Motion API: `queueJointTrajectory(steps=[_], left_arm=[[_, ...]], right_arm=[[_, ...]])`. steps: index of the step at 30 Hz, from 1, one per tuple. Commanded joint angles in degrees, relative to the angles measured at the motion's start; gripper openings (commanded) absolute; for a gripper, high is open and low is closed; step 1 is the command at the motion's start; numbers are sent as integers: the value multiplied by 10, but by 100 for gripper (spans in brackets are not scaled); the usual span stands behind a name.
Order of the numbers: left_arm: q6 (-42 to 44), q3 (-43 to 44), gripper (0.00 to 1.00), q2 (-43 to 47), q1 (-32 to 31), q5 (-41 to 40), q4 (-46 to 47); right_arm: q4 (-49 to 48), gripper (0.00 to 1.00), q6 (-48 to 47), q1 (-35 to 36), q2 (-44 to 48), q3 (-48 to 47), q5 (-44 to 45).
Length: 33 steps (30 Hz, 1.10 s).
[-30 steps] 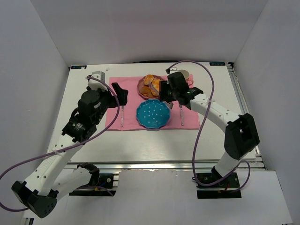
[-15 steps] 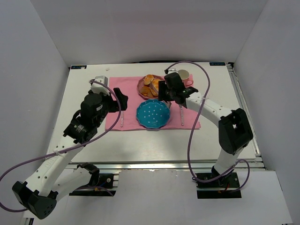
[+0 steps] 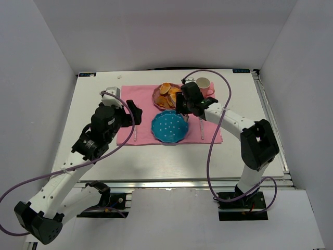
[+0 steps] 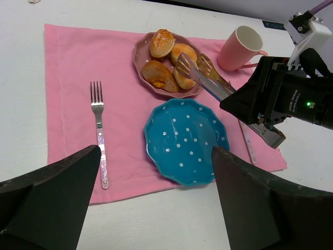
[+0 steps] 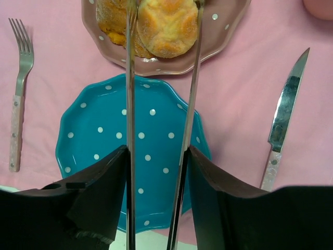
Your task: Place the bread
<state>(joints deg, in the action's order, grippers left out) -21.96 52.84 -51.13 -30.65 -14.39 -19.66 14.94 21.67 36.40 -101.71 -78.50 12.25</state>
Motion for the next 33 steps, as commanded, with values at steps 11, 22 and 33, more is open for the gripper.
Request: queueJointTrajectory(steps=[11,22,33], left_arm=[[-18,-27,98,39,1,-1,10],[-19,-27,98,43,1,-4,11],[-14,-26,98,57,0,-6,-2]], right_arm=[[-17,40,7,6,68,17,10],[73,38,-24,17,136,4,-25],[140,36,5,81,202,73,-57]])
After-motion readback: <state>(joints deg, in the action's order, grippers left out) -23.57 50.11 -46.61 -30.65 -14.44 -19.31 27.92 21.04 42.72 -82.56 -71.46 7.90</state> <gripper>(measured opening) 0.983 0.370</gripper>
